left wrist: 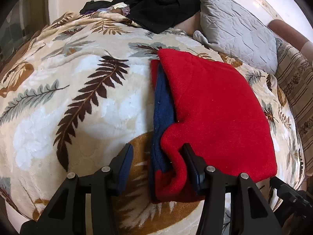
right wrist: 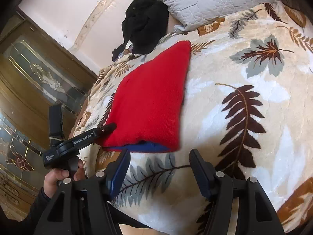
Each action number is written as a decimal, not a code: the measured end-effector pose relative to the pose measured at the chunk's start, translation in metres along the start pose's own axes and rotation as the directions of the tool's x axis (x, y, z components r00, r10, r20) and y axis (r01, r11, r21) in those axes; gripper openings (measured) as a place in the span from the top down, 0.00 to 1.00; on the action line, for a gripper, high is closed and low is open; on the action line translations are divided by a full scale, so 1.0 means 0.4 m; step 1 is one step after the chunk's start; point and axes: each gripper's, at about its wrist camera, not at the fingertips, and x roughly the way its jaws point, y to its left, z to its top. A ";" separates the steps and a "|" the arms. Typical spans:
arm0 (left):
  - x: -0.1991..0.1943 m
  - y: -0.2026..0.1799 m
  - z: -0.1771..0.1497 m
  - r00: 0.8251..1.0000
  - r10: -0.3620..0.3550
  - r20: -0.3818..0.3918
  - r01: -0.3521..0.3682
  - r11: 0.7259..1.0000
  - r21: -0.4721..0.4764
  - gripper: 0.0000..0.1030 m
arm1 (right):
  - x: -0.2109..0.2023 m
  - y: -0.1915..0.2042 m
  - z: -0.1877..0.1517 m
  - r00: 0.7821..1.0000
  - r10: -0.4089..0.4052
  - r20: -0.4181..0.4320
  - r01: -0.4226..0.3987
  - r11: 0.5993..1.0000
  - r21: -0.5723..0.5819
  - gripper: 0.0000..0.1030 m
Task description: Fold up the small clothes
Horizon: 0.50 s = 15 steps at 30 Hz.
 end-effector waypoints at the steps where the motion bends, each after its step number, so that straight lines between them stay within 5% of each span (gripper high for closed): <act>1: -0.006 -0.003 0.002 1.000 0.003 0.002 -0.003 1.000 0.002 0.48 | 0.000 -0.002 0.002 1.000 0.002 0.000 -0.002 1.000 0.003 0.35; 10: -0.109 -0.066 0.071 0.990 -0.057 0.130 0.053 0.998 0.035 0.45 | 0.009 -0.019 0.095 0.999 0.037 -0.007 -0.037 0.999 0.027 0.29; 12: -0.092 -0.079 0.093 0.986 -0.080 0.146 0.074 0.996 0.044 0.41 | 0.032 -0.026 0.143 0.999 0.048 -0.019 -0.047 0.998 0.036 0.29; 15: -0.012 -0.076 0.107 0.995 -0.019 0.097 0.015 0.999 0.038 0.40 | 0.095 -0.048 0.226 0.997 0.058 -0.051 -0.054 0.996 0.072 0.28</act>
